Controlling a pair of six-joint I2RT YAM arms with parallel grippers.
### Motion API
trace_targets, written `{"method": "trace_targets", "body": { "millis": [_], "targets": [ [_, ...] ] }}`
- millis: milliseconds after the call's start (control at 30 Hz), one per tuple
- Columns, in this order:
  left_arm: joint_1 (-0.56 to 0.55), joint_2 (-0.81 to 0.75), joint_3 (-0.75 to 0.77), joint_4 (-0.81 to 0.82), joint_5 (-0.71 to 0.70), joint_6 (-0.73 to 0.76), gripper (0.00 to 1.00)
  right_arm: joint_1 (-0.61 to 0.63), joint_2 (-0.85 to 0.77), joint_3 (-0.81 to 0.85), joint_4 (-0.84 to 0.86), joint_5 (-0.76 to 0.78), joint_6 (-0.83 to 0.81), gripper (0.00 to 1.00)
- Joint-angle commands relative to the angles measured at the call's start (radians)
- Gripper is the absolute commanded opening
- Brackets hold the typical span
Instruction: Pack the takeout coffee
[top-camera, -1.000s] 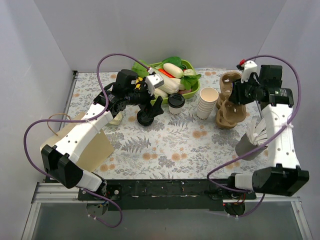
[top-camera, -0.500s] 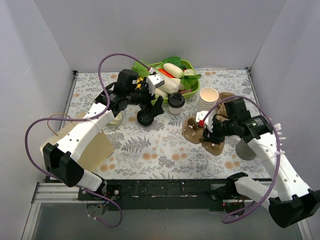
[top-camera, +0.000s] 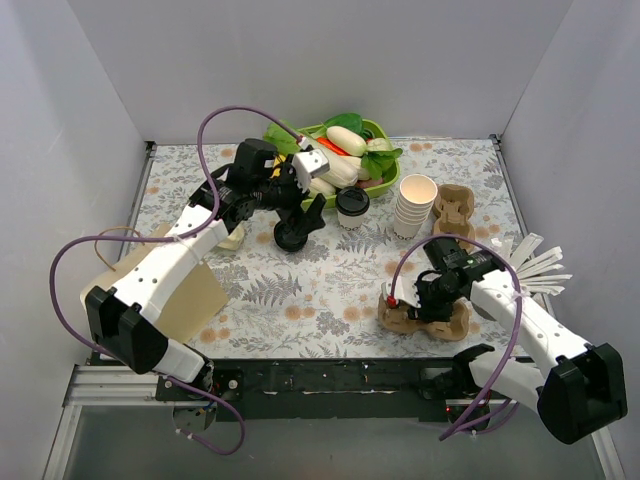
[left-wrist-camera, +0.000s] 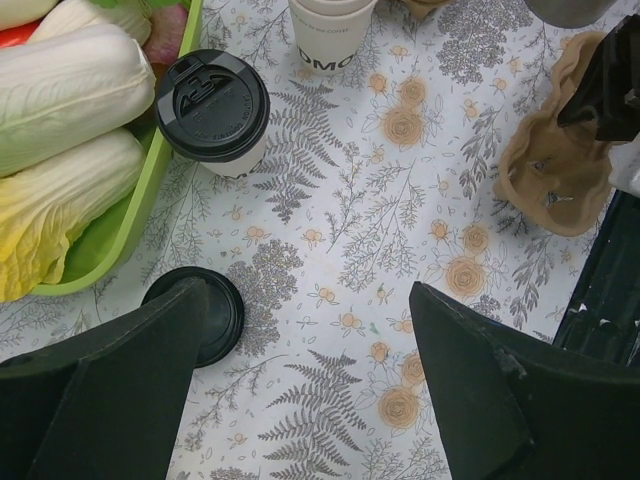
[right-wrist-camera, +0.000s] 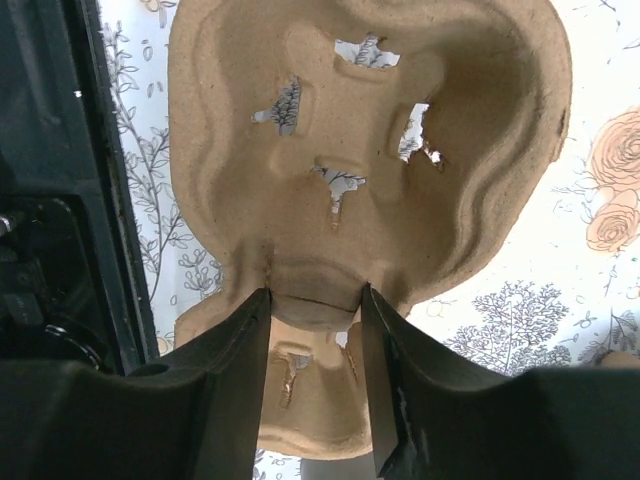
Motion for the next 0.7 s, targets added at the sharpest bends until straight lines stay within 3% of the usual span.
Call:
{"method": "trace_targets", "body": {
  "millis": [0,67,233,400,600,667],
  "targets": [
    [0.006,-0.032,0.085,-0.018,0.02,0.023,0.83,0.004,0.013,0.027,0.018,0.022,-0.034,0.5],
    [0.006,-0.02,0.129,-0.016,0.031,0.022,0.83,0.004,0.013,0.049,0.01,0.004,-0.03,0.61],
    [0.007,0.003,0.232,-0.027,0.038,0.016,0.84,0.003,0.019,0.122,-0.011,-0.039,0.006,0.7],
    [0.007,0.012,0.399,0.015,-0.047,-0.01,0.86,0.006,0.073,0.289,0.024,-0.194,0.174,0.71],
    [0.007,0.029,0.58,0.136,-0.306,-0.043,0.89,0.081,0.273,0.641,0.194,-0.371,0.531,0.71],
    [0.007,0.016,0.599,0.186,-0.395,-0.031,0.9,0.151,0.355,0.754,0.239,-0.406,0.572,0.7]
  ]
}}
